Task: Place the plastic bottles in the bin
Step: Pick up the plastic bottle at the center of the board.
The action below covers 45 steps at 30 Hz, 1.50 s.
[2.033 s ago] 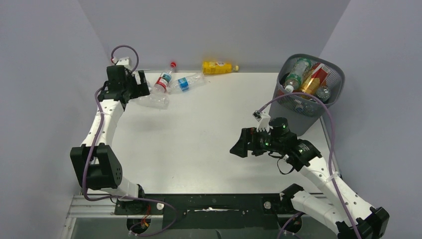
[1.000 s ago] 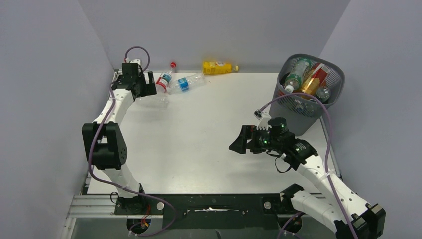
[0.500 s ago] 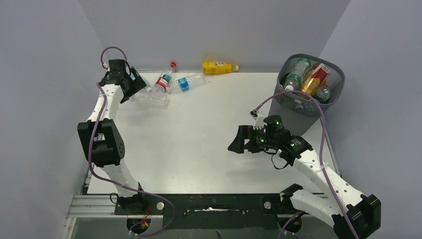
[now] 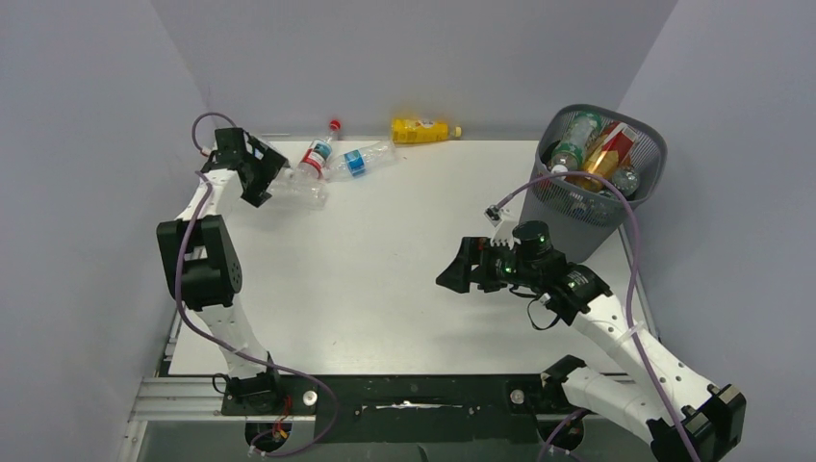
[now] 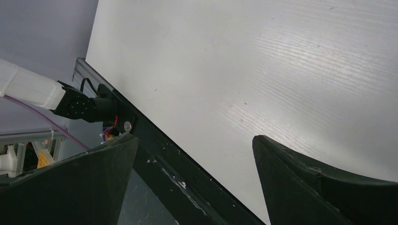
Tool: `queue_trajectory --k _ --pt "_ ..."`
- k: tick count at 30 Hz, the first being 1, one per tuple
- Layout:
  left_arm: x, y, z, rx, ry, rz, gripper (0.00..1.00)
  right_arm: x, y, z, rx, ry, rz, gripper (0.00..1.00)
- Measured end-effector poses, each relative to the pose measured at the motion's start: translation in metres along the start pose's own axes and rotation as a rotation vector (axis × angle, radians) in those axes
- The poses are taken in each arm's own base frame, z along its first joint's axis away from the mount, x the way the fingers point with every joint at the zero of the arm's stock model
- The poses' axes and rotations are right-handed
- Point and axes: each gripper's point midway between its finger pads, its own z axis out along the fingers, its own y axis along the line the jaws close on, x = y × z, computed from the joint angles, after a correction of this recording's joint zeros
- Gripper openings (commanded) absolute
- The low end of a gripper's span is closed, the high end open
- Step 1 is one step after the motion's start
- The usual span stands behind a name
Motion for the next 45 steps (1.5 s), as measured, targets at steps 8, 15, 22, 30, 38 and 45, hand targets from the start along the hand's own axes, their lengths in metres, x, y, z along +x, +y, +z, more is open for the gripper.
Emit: queue_trajectory --k 8,15,22,30,38,45 --pt "0.040 0.029 0.038 -0.070 0.089 -0.082 0.95 0.006 0.003 0.012 0.001 0.034 0.003 0.99" --pt "0.050 0.030 0.050 -0.073 0.098 -0.132 0.94 0.015 0.006 0.018 -0.001 0.068 -0.002 0.99" --pt "0.049 0.029 0.059 -0.062 0.081 -0.184 0.94 0.016 0.008 0.018 -0.004 0.071 -0.004 0.99" --pt "0.048 0.035 0.070 -0.084 0.068 -0.225 0.84 0.016 0.007 0.018 -0.002 0.070 -0.013 0.99" --pt "0.049 0.043 0.072 -0.105 0.051 -0.218 0.54 0.015 0.007 0.018 -0.002 0.068 -0.020 0.99" --pt "0.070 0.069 0.038 -0.120 0.067 -0.157 0.43 0.015 0.013 0.019 -0.021 0.062 -0.017 0.98"
